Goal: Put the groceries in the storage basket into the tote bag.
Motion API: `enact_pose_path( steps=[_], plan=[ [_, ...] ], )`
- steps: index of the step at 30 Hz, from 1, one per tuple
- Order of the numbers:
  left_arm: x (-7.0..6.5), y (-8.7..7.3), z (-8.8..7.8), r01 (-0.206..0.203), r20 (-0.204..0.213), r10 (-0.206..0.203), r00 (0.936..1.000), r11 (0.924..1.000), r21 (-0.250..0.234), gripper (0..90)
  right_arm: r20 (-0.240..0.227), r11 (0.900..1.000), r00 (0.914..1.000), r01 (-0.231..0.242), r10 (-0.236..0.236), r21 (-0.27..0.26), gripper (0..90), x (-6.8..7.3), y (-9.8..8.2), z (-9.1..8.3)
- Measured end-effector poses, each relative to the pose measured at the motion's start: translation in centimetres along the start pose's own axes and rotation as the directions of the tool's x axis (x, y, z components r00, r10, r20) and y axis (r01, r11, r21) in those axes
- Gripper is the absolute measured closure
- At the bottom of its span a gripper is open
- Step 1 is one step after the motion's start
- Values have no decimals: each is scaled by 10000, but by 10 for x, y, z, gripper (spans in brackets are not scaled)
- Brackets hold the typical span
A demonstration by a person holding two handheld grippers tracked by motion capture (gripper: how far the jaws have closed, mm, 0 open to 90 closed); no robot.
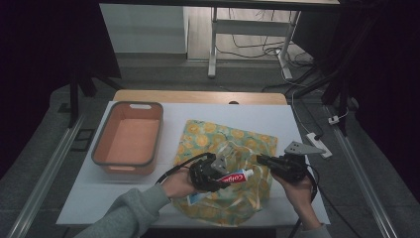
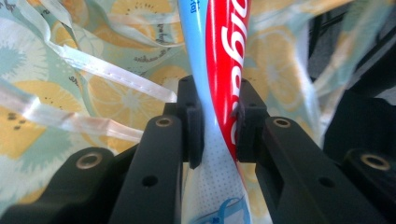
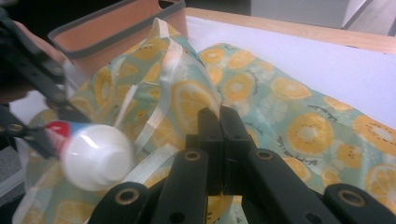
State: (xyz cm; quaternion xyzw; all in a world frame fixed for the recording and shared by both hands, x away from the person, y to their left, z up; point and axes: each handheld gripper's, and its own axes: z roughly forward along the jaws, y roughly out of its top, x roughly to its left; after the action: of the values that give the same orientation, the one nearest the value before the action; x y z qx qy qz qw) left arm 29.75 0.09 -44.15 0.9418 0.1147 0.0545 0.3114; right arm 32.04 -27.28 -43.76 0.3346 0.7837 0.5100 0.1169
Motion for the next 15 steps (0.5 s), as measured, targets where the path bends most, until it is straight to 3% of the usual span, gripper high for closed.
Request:
enact_pose_path(
  steps=[2, 7, 15],
  plan=[
    [1, 3, 3, -132, -264, 135, 9996, 9998, 113, 753, -56, 10000, 10000, -16, 16, -73, 886, 2, 0, 0],
    [1, 11, 15, -466, -446, 478, 9979, 9985, 275, 752, -184, 9999, 9998, -21, 18, -159, 886, 4, 1, -1],
    [0, 15, 42, -1070, -464, 1118, 9926, 9896, 966, 751, -333, 9987, 9991, -267, 252, -443, 887, 2, 1, -4]
  ],
)
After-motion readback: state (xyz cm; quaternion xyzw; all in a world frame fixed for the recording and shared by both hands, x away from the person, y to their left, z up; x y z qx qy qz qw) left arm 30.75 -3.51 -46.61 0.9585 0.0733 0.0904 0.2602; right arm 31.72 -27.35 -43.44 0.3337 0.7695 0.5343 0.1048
